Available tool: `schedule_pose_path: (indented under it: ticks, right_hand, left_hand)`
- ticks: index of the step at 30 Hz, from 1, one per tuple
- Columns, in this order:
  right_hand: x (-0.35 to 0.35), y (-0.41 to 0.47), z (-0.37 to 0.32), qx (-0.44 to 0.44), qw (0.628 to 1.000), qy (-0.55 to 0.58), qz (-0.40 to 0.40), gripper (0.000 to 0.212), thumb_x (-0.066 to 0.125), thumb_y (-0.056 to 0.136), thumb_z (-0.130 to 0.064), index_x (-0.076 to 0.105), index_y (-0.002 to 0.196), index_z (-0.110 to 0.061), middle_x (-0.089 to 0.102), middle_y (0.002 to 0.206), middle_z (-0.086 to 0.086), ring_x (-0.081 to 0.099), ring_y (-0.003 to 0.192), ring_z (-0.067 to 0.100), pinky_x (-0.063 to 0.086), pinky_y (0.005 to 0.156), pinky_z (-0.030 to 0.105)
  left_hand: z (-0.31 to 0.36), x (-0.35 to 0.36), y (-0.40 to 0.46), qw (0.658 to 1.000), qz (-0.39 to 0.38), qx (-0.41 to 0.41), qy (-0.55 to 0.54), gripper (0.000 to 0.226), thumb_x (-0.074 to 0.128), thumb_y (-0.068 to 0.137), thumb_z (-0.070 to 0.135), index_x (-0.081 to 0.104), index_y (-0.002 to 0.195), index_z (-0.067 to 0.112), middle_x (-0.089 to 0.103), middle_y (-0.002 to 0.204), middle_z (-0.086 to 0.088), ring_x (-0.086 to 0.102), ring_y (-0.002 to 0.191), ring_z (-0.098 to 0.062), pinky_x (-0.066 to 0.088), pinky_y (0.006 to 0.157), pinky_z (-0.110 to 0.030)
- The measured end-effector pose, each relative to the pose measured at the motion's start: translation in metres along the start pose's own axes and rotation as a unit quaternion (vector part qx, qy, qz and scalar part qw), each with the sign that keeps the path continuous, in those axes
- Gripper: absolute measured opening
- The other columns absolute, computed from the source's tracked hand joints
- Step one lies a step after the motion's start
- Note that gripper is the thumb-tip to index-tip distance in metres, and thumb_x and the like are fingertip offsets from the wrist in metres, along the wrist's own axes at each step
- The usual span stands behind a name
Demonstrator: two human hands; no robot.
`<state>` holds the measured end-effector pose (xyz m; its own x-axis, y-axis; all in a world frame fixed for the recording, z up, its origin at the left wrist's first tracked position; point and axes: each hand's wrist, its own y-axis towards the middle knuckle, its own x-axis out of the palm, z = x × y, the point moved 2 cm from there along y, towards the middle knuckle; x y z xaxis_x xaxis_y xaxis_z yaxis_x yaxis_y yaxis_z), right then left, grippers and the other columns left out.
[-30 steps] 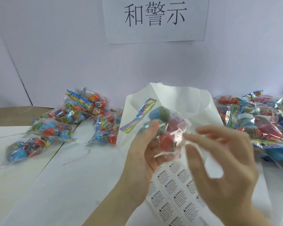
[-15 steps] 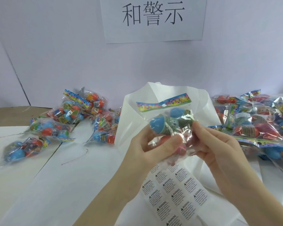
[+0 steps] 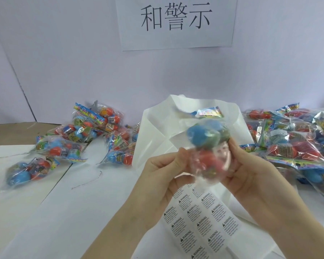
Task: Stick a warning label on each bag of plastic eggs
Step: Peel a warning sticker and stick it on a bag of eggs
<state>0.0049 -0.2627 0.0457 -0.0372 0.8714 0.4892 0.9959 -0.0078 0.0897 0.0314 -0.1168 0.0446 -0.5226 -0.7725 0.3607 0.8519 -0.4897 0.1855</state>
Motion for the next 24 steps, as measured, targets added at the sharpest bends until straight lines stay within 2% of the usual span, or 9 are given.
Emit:
schedule_pose_path:
  ticks: [3,5,8,12,15,17,19,22,24]
  right_hand:
    - [0.0036,-0.0010,-0.0013,-0.013,0.999,0.031,-0.003,0.030,0.053,0.075,-0.027,0.077,0.071,-0.011,0.072,0.074,0.007,0.069,0.067,0.013,0.055,0.062,0.022]
    - [0.0014,-0.0010,-0.0023,-0.044,0.998,0.026,0.036,0.028,0.055,0.074,-0.026,0.074,0.062,-0.009,0.069,0.066,0.006,0.066,0.062,0.012,0.055,0.062,0.021]
    - [0.0003,-0.0012,-0.0048,-0.074,0.994,0.000,0.084,0.025,0.057,0.069,-0.024,0.072,0.054,-0.011,0.068,0.060,0.002,0.064,0.055,0.008,0.054,0.058,0.017]
    - [-0.0014,-0.0015,-0.0043,-0.063,0.994,-0.007,0.085,0.024,0.060,0.066,-0.026,0.070,0.050,-0.012,0.069,0.061,0.001,0.064,0.057,0.009,0.054,0.059,0.017]
    - [-0.0014,-0.0018,-0.0027,-0.049,0.997,-0.004,0.059,0.024,0.063,0.062,-0.030,0.071,0.053,-0.010,0.069,0.064,0.003,0.065,0.061,0.013,0.054,0.062,0.019]
    - [-0.0007,-0.0023,-0.0023,-0.038,0.998,0.023,0.041,0.022,0.064,0.061,-0.030,0.073,0.061,-0.009,0.070,0.065,0.004,0.065,0.061,0.012,0.055,0.061,0.020]
    - [0.0004,-0.0034,-0.0029,-0.033,0.998,0.052,0.033,0.021,0.060,0.066,-0.025,0.074,0.058,-0.011,0.068,0.060,0.001,0.064,0.054,0.007,0.053,0.057,0.018]
    - [0.0018,-0.0042,-0.0048,-0.030,0.997,0.071,0.028,0.020,0.061,0.063,-0.025,0.073,0.056,-0.012,0.066,0.056,-0.002,0.062,0.051,0.005,0.053,0.057,0.018]
    - [0.0011,-0.0034,-0.0035,-0.025,0.997,0.065,0.036,0.019,0.065,0.057,-0.027,0.075,0.061,-0.011,0.069,0.063,0.001,0.065,0.059,0.009,0.055,0.061,0.021]
  left_hand:
    - [-0.0013,-0.0009,0.0004,1.000,0.016,-0.002,0.006,0.020,0.075,0.068,0.030,0.077,0.074,0.011,0.072,0.077,-0.004,0.067,0.070,-0.010,0.053,0.065,-0.017]
    - [-0.0008,0.0010,0.0029,0.999,0.045,-0.005,-0.010,0.030,0.067,0.073,0.040,0.078,0.078,0.012,0.074,0.083,-0.006,0.069,0.074,-0.012,0.054,0.065,-0.019]
    - [0.0003,0.0012,0.0041,0.997,0.074,-0.013,-0.020,0.046,0.055,0.064,0.056,0.079,0.078,0.019,0.074,0.082,-0.002,0.069,0.072,-0.010,0.055,0.062,-0.021]
    - [-0.0018,0.0007,0.0028,0.998,0.060,-0.003,0.014,0.033,0.074,0.059,0.042,0.078,0.079,0.016,0.074,0.083,-0.005,0.068,0.074,-0.011,0.054,0.062,-0.019]
    - [-0.0056,-0.0046,0.0031,0.998,0.049,-0.016,-0.022,0.027,0.086,0.051,0.024,0.077,0.072,0.009,0.074,0.077,-0.007,0.068,0.067,-0.012,0.053,0.060,-0.018]
    - [-0.0065,-0.0058,0.0034,0.997,0.041,-0.021,-0.066,0.039,0.093,0.039,0.030,0.076,0.067,0.008,0.073,0.073,-0.008,0.068,0.062,-0.012,0.053,0.058,-0.018]
    - [-0.0083,-0.0071,0.0039,0.995,0.052,-0.017,-0.084,0.043,0.094,0.031,0.032,0.075,0.062,0.008,0.073,0.072,-0.008,0.069,0.062,-0.012,0.054,0.058,-0.017]
    - [-0.0052,-0.0024,0.0029,0.993,0.075,-0.013,-0.086,0.022,0.077,0.050,0.028,0.075,0.060,0.009,0.073,0.068,-0.006,0.068,0.057,-0.009,0.051,0.053,-0.014]
    - [-0.0039,0.0020,0.0022,0.992,0.103,-0.014,-0.069,0.025,0.067,0.058,0.030,0.076,0.064,0.008,0.073,0.071,-0.005,0.068,0.060,-0.008,0.051,0.055,-0.014]
